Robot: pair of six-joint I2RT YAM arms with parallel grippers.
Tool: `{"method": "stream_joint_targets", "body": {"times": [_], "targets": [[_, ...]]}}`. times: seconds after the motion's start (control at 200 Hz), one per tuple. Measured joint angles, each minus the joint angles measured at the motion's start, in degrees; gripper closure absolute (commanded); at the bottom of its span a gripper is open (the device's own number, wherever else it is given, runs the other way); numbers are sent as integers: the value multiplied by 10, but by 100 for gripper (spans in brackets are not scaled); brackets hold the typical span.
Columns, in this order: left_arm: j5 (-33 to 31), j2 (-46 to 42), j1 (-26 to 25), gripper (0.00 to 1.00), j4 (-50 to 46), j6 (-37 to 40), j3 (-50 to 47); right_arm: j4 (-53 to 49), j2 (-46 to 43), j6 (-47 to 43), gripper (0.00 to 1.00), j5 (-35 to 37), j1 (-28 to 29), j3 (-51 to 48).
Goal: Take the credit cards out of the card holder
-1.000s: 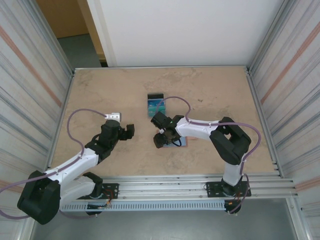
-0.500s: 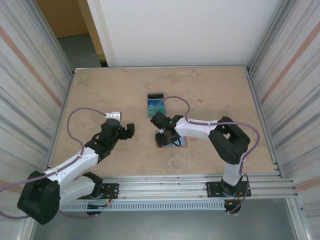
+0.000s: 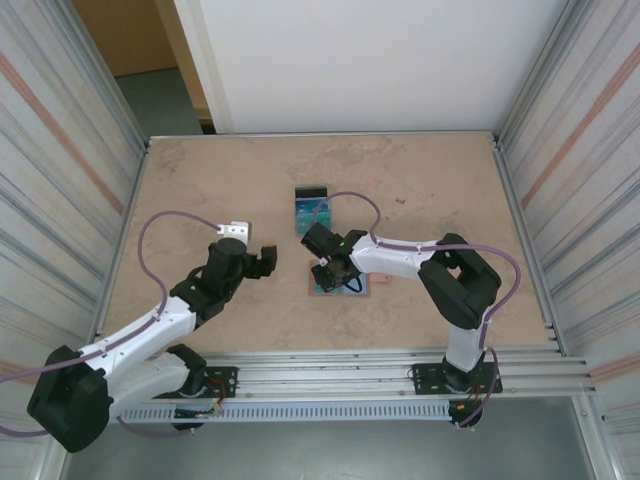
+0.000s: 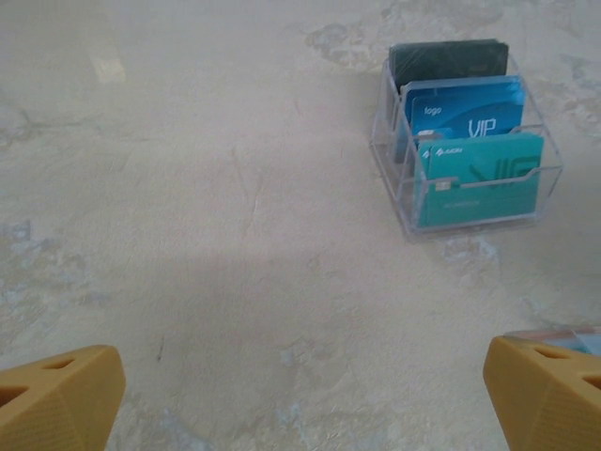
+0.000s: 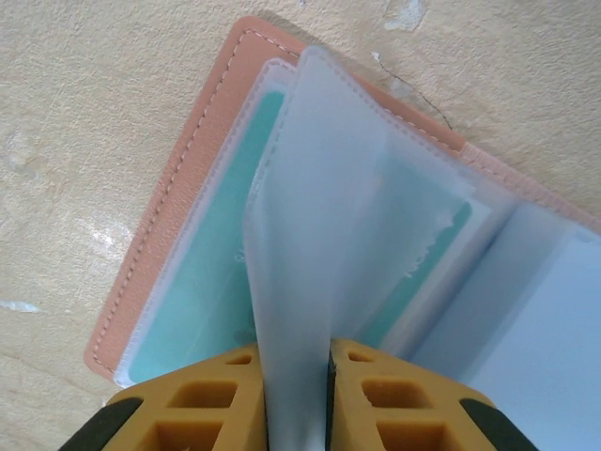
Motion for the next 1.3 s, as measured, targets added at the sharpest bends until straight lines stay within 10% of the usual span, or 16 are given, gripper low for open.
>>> {"method": "stream_joint_targets", "body": {"times": [1.303], "targets": [[-87, 98, -92, 1, -6, 10, 47, 31, -152, 32, 67, 76, -80, -130]]}}
